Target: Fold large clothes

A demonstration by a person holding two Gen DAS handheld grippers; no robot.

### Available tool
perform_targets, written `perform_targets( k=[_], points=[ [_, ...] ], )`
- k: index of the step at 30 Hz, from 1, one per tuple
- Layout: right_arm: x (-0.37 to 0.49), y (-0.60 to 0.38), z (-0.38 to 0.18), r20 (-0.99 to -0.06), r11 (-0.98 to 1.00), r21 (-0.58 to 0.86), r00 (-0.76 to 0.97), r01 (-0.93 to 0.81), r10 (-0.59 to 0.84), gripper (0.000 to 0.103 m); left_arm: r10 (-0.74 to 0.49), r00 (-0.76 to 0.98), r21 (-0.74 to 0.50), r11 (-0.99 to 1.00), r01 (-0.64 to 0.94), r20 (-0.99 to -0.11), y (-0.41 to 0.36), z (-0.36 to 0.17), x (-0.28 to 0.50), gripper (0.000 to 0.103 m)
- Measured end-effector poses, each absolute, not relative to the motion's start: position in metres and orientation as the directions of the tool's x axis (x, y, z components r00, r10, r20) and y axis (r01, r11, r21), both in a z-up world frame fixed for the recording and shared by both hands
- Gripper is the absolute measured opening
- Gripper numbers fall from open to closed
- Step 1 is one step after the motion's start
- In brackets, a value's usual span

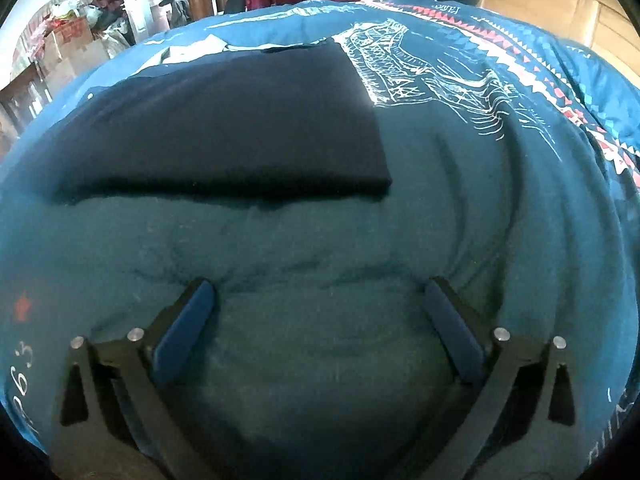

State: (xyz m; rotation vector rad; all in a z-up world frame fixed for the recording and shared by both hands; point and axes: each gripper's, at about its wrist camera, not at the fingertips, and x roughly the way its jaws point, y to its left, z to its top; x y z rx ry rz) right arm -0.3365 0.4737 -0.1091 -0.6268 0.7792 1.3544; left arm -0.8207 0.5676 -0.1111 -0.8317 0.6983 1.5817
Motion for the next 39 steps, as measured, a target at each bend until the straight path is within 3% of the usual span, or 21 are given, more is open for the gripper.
perform_targets(
  k=[39],
  points=[
    [-0.3354,0.4695,-0.1096,-0.758,0.129,0.061,0.039,-0.99,0.652,0.103,0.593,-0.12,0.025,-0.165,-0.986,-0.796,0.5615,-0.1131,-0.8123,0.103]
  ],
)
